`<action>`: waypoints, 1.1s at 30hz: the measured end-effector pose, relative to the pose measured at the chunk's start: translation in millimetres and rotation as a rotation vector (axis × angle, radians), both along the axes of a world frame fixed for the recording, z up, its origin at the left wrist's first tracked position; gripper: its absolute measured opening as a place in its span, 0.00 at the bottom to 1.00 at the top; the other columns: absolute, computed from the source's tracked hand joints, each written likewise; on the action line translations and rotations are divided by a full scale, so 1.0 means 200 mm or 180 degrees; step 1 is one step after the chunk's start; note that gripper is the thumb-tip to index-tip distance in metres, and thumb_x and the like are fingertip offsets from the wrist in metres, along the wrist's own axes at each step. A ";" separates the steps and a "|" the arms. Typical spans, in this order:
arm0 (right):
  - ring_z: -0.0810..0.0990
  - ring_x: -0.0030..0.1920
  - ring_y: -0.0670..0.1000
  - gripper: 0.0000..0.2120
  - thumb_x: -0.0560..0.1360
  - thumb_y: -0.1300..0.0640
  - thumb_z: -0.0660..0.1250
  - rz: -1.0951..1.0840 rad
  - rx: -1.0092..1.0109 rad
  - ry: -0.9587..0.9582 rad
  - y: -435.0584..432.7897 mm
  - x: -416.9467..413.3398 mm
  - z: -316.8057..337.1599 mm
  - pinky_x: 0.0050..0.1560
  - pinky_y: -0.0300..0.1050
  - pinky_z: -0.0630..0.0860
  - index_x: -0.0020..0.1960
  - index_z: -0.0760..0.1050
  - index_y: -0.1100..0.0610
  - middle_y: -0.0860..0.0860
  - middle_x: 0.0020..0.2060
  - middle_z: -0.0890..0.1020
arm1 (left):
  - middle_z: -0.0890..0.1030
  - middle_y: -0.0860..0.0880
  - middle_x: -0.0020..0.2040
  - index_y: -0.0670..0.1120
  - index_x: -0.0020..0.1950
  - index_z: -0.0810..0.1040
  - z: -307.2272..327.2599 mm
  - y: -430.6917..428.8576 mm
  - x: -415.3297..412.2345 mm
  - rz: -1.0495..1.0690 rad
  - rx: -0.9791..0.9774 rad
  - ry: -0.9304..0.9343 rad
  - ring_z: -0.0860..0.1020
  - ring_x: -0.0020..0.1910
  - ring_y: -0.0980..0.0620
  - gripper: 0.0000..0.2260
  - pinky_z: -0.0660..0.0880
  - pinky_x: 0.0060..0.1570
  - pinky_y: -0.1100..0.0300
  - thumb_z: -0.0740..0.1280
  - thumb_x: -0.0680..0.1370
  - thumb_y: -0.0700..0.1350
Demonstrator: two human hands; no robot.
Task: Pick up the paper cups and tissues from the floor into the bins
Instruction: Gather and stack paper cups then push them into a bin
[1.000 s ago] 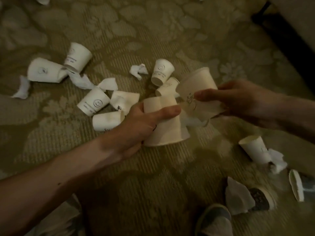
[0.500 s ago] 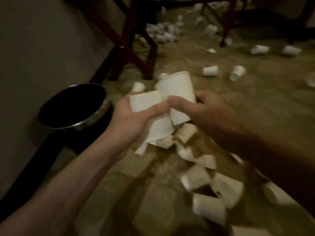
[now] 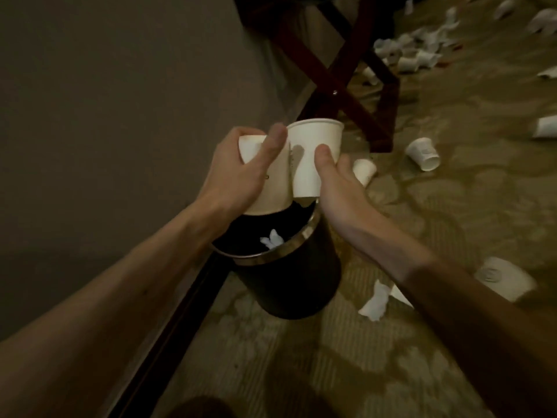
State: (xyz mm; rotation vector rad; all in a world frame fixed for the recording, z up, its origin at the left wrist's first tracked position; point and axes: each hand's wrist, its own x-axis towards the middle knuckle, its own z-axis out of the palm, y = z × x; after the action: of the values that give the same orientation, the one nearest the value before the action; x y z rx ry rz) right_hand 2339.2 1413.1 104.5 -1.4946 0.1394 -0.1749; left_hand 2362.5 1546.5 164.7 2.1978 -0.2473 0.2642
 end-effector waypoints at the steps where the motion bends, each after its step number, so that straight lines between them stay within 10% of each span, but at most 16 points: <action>1: 0.71 0.44 0.37 0.25 0.83 0.42 0.49 0.0097 -0.0054 -0.0024 0.05 0.04 -0.02 0.44 0.37 0.69 0.77 0.55 0.51 0.45 0.56 0.73 | 0.79 0.56 0.47 0.57 0.50 0.74 -0.02 0.05 0.03 0.0064 0.0001 0.0080 0.79 0.39 0.66 0.22 0.73 0.33 0.68 0.59 0.69 0.73; 5: 0.66 0.68 0.54 0.27 0.82 0.43 0.50 0.0333 -0.1166 0.0036 0.21 0.12 -0.15 0.70 0.58 0.62 0.78 0.52 0.52 0.52 0.69 0.68 | 0.80 0.51 0.50 0.51 0.59 0.76 -0.18 0.25 0.14 0.0264 0.0079 0.0481 0.80 0.43 0.60 0.29 0.75 0.41 0.61 0.50 0.77 0.71; 10: 0.45 0.77 0.51 0.21 0.82 0.48 0.53 0.0566 -0.3064 -0.0012 0.26 0.11 -0.34 0.74 0.62 0.47 0.71 0.69 0.54 0.51 0.75 0.61 | 0.78 0.56 0.52 0.55 0.57 0.75 -0.40 0.37 0.20 0.0107 0.0477 0.0686 0.77 0.48 0.64 0.22 0.71 0.47 0.66 0.45 0.83 0.62; 13: 0.45 0.77 0.49 0.19 0.82 0.47 0.53 0.0513 -0.2990 -0.0324 0.23 0.08 -0.39 0.74 0.59 0.47 0.58 0.81 0.52 0.53 0.75 0.63 | 0.77 0.57 0.51 0.57 0.54 0.75 -0.46 0.39 0.20 -0.0092 0.0806 0.0710 0.76 0.48 0.67 0.20 0.71 0.49 0.69 0.44 0.84 0.61; 16: 0.47 0.78 0.48 0.21 0.82 0.46 0.54 0.0538 -0.2801 -0.0543 0.18 0.04 -0.39 0.75 0.57 0.50 0.62 0.80 0.55 0.53 0.75 0.65 | 0.77 0.50 0.60 0.50 0.64 0.74 -0.47 0.38 0.22 -0.0143 0.1281 0.0860 0.76 0.59 0.50 0.24 0.71 0.62 0.49 0.45 0.83 0.62; 18: 0.50 0.78 0.50 0.20 0.82 0.48 0.57 0.0549 -0.2698 -0.0729 0.12 0.01 -0.38 0.76 0.54 0.54 0.67 0.76 0.57 0.53 0.74 0.66 | 0.78 0.50 0.59 0.48 0.63 0.74 -0.47 0.35 0.22 -0.0002 0.1565 0.0697 0.75 0.59 0.50 0.21 0.70 0.57 0.54 0.49 0.84 0.58; 23: 0.70 0.57 0.46 0.13 0.79 0.53 0.65 0.0458 -0.2660 -0.0919 -0.15 -0.18 -0.34 0.55 0.38 0.65 0.62 0.73 0.55 0.49 0.59 0.70 | 0.76 0.55 0.33 0.51 0.41 0.75 -0.38 0.11 0.05 -0.0201 0.1376 -0.0430 0.75 0.33 0.61 0.11 0.66 0.30 0.69 0.61 0.81 0.52; 28: 0.68 0.33 0.37 0.12 0.73 0.47 0.69 0.0642 -0.3049 -0.0446 -0.59 -0.70 -0.25 0.33 0.34 0.60 0.48 0.66 0.47 0.39 0.34 0.67 | 0.75 0.54 0.28 0.50 0.34 0.74 -0.38 -0.39 -0.41 -0.1750 0.1634 0.0027 0.74 0.30 0.57 0.11 0.72 0.33 0.57 0.61 0.74 0.53; 33: 0.69 0.35 0.37 0.17 0.68 0.34 0.59 0.0590 -0.3432 0.0913 -0.98 -1.54 -0.23 0.32 0.32 0.62 0.51 0.63 0.40 0.37 0.36 0.67 | 0.73 0.58 0.34 0.57 0.44 0.71 -0.36 -0.84 -0.96 -0.3603 0.2954 -0.0267 0.71 0.34 0.61 0.14 0.68 0.31 0.59 0.53 0.73 0.64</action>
State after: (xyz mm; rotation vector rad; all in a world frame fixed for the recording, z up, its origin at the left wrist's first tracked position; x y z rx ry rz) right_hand 2030.3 1216.7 58.4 -2.5938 0.1410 0.1531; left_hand 2169.9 1378.5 92.2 2.4735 -1.8594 -0.4926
